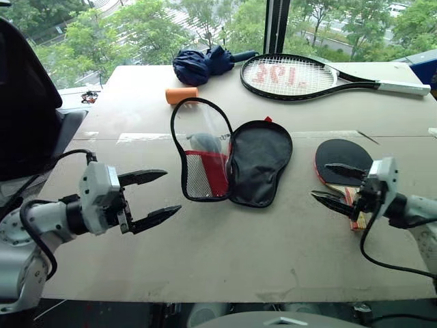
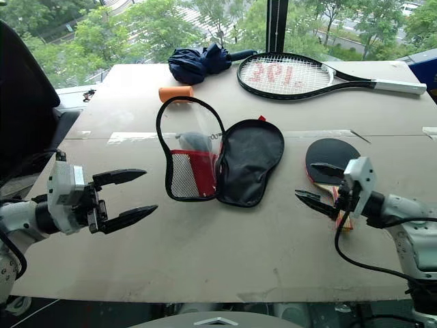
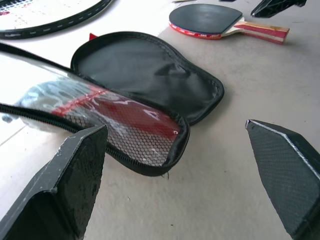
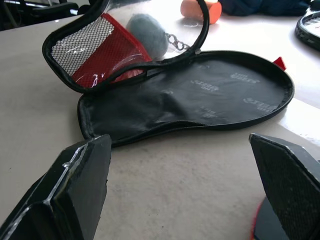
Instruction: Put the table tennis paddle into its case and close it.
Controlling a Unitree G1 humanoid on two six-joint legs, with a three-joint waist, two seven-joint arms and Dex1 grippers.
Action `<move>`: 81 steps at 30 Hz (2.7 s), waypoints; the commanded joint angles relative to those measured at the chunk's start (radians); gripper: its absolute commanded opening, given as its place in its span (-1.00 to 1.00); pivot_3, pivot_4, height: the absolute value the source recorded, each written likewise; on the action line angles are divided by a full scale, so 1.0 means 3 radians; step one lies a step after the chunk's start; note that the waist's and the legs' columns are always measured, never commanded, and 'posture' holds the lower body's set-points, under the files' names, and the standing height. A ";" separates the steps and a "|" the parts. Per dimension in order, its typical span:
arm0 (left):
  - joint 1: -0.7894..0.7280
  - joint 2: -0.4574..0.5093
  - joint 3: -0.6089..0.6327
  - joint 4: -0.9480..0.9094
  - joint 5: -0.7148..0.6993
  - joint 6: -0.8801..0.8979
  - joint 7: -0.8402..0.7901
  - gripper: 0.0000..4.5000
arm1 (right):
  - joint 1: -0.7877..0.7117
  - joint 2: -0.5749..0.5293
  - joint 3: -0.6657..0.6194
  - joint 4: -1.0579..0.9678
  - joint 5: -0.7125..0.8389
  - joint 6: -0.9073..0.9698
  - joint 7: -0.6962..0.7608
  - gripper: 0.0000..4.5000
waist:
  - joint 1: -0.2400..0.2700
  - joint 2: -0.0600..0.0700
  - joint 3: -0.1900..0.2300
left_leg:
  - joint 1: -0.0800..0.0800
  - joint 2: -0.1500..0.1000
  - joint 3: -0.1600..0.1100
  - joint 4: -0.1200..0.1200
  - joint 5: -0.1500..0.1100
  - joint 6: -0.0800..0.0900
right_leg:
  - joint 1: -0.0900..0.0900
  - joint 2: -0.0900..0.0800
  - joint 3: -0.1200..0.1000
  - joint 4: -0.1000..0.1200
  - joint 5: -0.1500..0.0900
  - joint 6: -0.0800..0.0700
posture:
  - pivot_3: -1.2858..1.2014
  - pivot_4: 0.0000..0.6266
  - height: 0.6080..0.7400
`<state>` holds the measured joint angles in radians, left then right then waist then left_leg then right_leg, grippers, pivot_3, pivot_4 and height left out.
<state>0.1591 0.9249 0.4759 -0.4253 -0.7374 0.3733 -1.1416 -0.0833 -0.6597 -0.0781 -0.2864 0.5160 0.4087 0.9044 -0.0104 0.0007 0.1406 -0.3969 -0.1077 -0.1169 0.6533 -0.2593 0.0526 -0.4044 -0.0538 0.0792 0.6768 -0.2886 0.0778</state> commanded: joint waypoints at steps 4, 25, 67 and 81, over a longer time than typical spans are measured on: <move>-0.0023 0.0273 0.0448 -0.0011 -0.0290 0.0244 -0.0290 1.00 | -0.0472 0.0221 0.0461 -0.0444 0.0143 0.1429 -0.0786 0.98 | -0.0011 -0.0004 0.0002 | 0.0000 0.0001 -0.0001 0.0000 0.0001 -0.0003 | -0.0004 -0.0002 -0.0010 0.0000 0.0002 -0.0005 | 0.03 -0.52 0.74; -0.0010 0.0202 0.0673 0.0055 -0.0171 0.0178 -0.0450 1.00 | -0.1235 0.0922 0.0883 -0.0042 -0.0171 0.2281 -0.1506 -0.67 | -0.0031 -0.0006 0.0003 | -0.0005 0.0002 -0.0001 -0.0004 0.0005 -0.0013 | -0.0020 -0.0018 -0.0046 0.0003 0.0011 -0.0020 | 0.03 -0.52 0.74; -0.0688 0.0150 -0.0033 -0.0182 -0.0430 0.0363 -0.0333 1.00 | -0.0307 -0.0707 -0.0427 -0.0692 0.0111 0.1861 -0.0524 0.64 | 0.0009 -0.0012 0.0007 | -0.0010 0.0004 -0.0001 -0.0003 0.0005 -0.0012 | -0.0016 -0.0027 -0.0064 0.0000 0.0013 -0.0022 | 0.03 -0.52 0.74; -0.1204 0.0164 -0.0470 -0.0002 -0.0407 0.0391 -0.0480 1.00 | 0.0453 0.0058 -0.1254 -0.1748 0.0123 0.3296 -0.1688 0.64 | 0.0002 -0.0013 0.0007 | -0.0009 0.0004 -0.0001 -0.0002 0.0005 -0.0013 | -0.0016 -0.0026 -0.0062 0.0005 0.0013 -0.0022 | 0.03 -0.52 0.74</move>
<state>-0.1852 0.9591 0.3331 -0.4219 -0.8485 0.4908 -1.2734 0.0521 -0.6666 -0.4155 -0.7457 0.5411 1.3407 0.4344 -0.0098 -0.0031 0.1428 -0.3996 -0.1063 -0.1172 0.6527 -0.2578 0.0488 -0.4093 -0.0617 0.0607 0.6782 -0.2848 0.0712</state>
